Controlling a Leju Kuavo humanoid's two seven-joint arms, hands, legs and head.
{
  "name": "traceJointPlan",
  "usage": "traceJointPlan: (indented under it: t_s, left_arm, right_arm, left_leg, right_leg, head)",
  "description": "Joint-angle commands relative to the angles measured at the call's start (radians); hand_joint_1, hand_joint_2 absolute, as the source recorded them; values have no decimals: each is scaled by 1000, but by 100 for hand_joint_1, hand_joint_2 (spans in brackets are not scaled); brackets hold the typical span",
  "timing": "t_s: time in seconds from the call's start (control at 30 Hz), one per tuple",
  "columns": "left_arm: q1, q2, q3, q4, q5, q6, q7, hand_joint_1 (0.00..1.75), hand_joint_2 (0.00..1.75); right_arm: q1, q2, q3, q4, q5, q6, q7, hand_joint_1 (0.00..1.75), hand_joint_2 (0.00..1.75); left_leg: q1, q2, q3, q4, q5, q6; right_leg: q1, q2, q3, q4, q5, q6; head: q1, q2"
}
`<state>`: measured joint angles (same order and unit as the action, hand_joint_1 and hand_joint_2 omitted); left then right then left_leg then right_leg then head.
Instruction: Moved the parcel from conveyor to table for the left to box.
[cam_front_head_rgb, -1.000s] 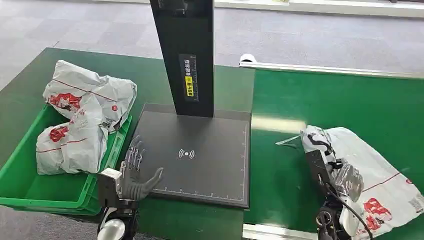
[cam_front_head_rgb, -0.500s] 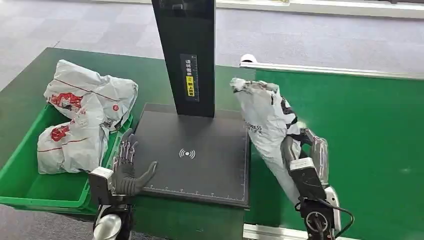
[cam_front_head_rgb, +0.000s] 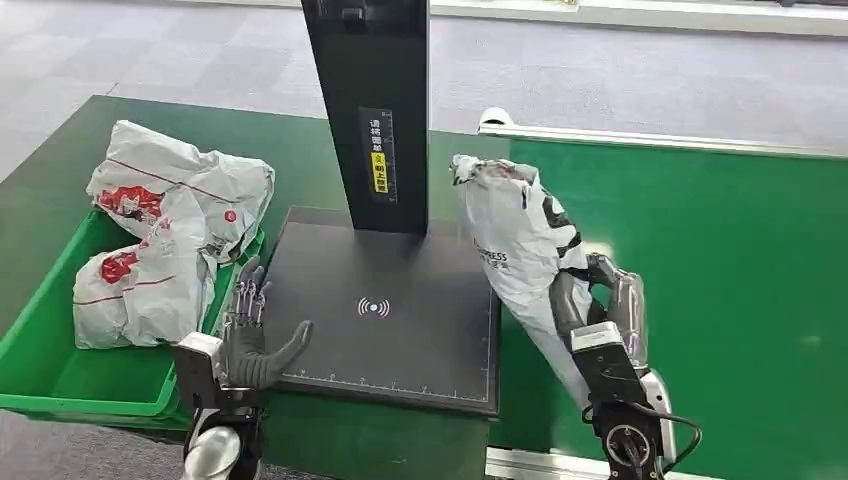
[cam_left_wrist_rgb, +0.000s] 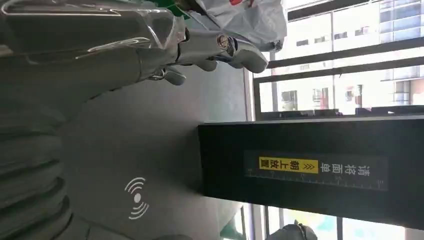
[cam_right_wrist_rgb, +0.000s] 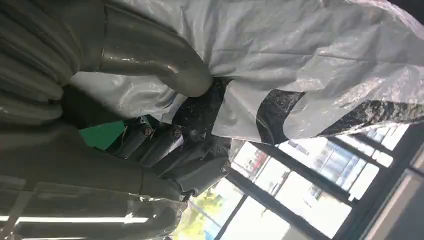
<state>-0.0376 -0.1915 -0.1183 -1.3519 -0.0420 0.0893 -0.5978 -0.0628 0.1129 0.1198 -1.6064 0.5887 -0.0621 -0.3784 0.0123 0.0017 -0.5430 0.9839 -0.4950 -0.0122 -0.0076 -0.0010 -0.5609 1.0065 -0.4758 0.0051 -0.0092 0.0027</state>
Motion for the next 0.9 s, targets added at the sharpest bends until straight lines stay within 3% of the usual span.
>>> traceJointPlan:
  t_s: [0.03,0.3,0.9]
  left_arm:
    - [-57,20,9,45,11,-3,2,0,175]
    - [-35,1,33,-6,11,11,44,0,175]
    - [-32,-17,58,-11,3,8,59,0,175]
  right_arm:
    - [-100,0,306,235,250,42,28,175,175]
    - [-195,25,374,354,259,61,80,175,175]
    - [-260,61,387,427,272,32,145,175,175]
  left_leg:
    - [0,5,2,-2,0,0]
    - [0,3,1,-1,1,0]
    - [0,2,1,-1,1,1]
  right_leg:
    - [0,5,0,-1,2,-1]
    - [0,3,0,-1,1,0]
    - [0,2,0,-1,1,0]
  head:
    - [0,0]
    - [0,0]
    - [0,0]
